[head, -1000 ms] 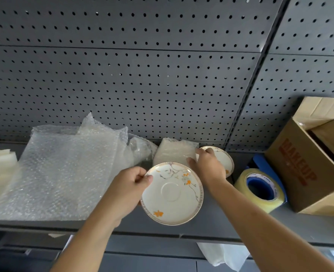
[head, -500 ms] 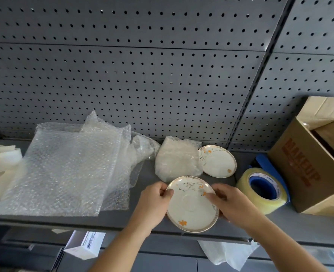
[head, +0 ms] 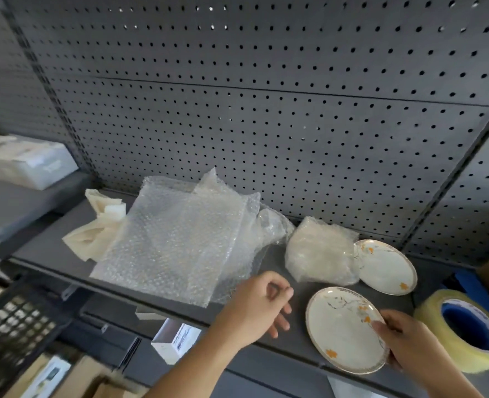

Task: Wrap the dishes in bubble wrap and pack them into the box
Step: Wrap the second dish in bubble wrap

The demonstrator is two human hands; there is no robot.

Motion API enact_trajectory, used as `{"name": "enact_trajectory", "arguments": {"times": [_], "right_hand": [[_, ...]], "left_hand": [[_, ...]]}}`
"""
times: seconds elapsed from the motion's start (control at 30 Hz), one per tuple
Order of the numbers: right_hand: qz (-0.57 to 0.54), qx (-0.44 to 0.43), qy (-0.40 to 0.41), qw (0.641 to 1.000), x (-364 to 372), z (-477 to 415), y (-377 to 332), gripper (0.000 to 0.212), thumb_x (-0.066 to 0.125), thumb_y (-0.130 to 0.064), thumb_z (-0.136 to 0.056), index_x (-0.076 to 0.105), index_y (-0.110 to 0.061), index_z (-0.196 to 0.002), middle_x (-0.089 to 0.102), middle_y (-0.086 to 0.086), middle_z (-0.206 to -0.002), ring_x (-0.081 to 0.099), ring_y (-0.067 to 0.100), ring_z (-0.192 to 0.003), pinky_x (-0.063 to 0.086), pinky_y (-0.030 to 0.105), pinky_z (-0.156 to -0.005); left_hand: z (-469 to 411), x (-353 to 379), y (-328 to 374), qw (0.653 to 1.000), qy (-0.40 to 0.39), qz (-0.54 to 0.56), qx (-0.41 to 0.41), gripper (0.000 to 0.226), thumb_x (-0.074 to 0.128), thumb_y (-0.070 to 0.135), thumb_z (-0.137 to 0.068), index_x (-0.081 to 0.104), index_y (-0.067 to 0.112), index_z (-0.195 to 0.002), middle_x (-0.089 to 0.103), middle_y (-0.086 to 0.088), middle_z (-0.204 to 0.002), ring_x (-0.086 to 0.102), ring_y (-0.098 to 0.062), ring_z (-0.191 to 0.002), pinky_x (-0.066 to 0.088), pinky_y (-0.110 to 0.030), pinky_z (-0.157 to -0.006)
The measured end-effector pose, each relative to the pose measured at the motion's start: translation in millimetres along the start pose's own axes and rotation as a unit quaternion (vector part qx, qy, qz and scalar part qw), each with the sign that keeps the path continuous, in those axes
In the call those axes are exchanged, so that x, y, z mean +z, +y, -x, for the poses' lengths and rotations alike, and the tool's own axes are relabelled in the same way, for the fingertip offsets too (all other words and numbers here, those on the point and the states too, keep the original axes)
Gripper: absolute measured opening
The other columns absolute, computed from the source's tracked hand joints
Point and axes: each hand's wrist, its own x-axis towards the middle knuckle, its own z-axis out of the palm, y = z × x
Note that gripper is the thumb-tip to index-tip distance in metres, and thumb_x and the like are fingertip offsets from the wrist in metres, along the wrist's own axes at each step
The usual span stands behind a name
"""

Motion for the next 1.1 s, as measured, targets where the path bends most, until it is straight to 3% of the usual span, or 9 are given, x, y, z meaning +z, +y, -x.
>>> {"name": "enact_trajectory", "arguments": {"times": [0.13, 0.23, 0.37, 0.47, 0.7, 0.8, 0.87, 0.97, 1.1], "right_hand": [[0.032, 0.024, 0.018, 0.999, 4, -8, -3, 0.005, 0.067, -0.025, -0.094, 0.064, -0.024, -0.098, 0.070, 0.004, -0.088, 0.066, 0.019, -0.062, 0.044, 0.019, -0.042], [0.067, 0.012, 0.066, 0.996, 10, -8, -5, 0.011, 0.073, -0.024, -0.089, 0.065, -0.024, -0.098, 0.067, 0.003, -0.093, 0.064, 0.021, -0.080, 0.049, 0.026, -0.069], [0.070, -0.029, 0.175, 0.982, 17, -10, 1, 0.036, 0.079, 0.001, -0.076, 0.060, -0.029, -0.078, 0.067, 0.012, -0.080, 0.062, 0.033, -0.075, 0.051, 0.042, -0.082], [0.091, -0.083, 0.235, 0.964, 18, -15, -3, 0.044, 0.078, 0.008, -0.070, 0.059, -0.030, -0.083, 0.067, 0.017, -0.078, 0.060, 0.032, -0.065, 0.056, 0.044, -0.076], [0.049, -0.175, 0.240, 0.954, 21, -4, -46, 0.050, 0.076, 0.004, -0.075, 0.057, -0.042, -0.084, 0.062, -0.005, -0.078, 0.060, 0.031, -0.066, 0.046, 0.032, -0.068], [0.031, -0.192, 0.228, 0.954, 23, -1, -61, 0.045, 0.073, 0.000, -0.081, 0.058, -0.042, -0.088, 0.062, -0.007, -0.081, 0.059, 0.018, -0.071, 0.045, 0.034, -0.067], [0.014, -0.201, 0.209, 0.957, 23, 3, -71, 0.040, 0.070, -0.005, -0.085, 0.059, -0.043, -0.092, 0.062, -0.010, -0.084, 0.058, 0.008, -0.080, 0.042, 0.029, -0.064], [-0.006, -0.220, 0.158, 0.963, 26, 11, -92, 0.033, 0.065, -0.009, -0.091, 0.060, -0.039, -0.105, 0.058, -0.024, -0.099, 0.060, 0.002, -0.080, 0.043, 0.023, -0.061], [-0.117, -0.242, 0.061, 0.961, 37, 24, -123, 0.030, 0.062, -0.013, -0.096, 0.061, -0.039, -0.110, 0.061, -0.022, -0.097, 0.062, -0.002, -0.083, 0.045, 0.017, -0.066]], "left_hand": [[15, -43, -6, 0.982, 0.117, -0.064, 0.131, 0.006, 0.065, 0.035, -0.097, 0.067, 0.036, -0.103, 0.073, 0.015, -0.092, 0.070, -0.006, -0.086, 0.054, -0.025, -0.070], [19, -82, -25, 0.936, 0.184, -0.232, 0.192, 0.040, 0.065, 0.057, -0.088, 0.060, 0.040, -0.124, 0.058, 0.033, -0.124, 0.050, 0.009, -0.122, 0.042, -0.016, -0.101], [17, -124, -58, 0.887, 0.097, -0.431, 0.137, 0.112, 0.061, 0.082, -0.068, 0.014, 0.039, -0.160, 0.000, 0.024, -0.164, -0.007, 0.001, -0.153, -0.001, -0.026, -0.126], [17, -136, -81, 0.867, 0.051, -0.487, 0.089, 0.115, 0.066, 0.072, -0.079, -0.009, 0.039, -0.160, -0.027, 0.020, -0.162, -0.030, -0.005, -0.149, -0.016, -0.033, -0.122], [14, -145, -102, 0.877, 0.131, -0.441, 0.140, 0.048, 0.041, 0.040, -0.107, 0.033, 0.045, -0.154, 0.028, 0.023, -0.162, 0.023, -0.002, -0.152, 0.024, -0.033, -0.124], [25, -148, -87, 0.904, 0.210, -0.346, 0.134, 0.039, 0.047, 0.023, -0.107, 0.056, 0.047, -0.137, 0.059, 0.048, -0.112, 0.065, 0.008, -0.097, 0.052, -0.019, -0.081], [31, -154, -71, 0.923, 0.275, -0.238, 0.127, 0.037, 0.047, 0.016, -0.106, 0.061, 0.038, -0.131, 0.066, 0.035, -0.079, 0.059, 0.001, -0.054, 0.042, -0.012, -0.051], [47, -163, -30, 0.912, 0.368, -0.071, 0.166, 0.034, 0.042, 0.014, -0.107, 0.064, 0.032, -0.125, 0.073, 0.014, -0.102, 0.068, -0.007, -0.078, 0.056, -0.031, -0.070], [67, -179, 32, 0.864, 0.444, 0.090, 0.219, 0.032, 0.042, 0.013, -0.108, 0.067, 0.034, -0.108, 0.075, 0.012, -0.104, 0.062, 0.011, -0.072, 0.046, -0.008, -0.066]]}}
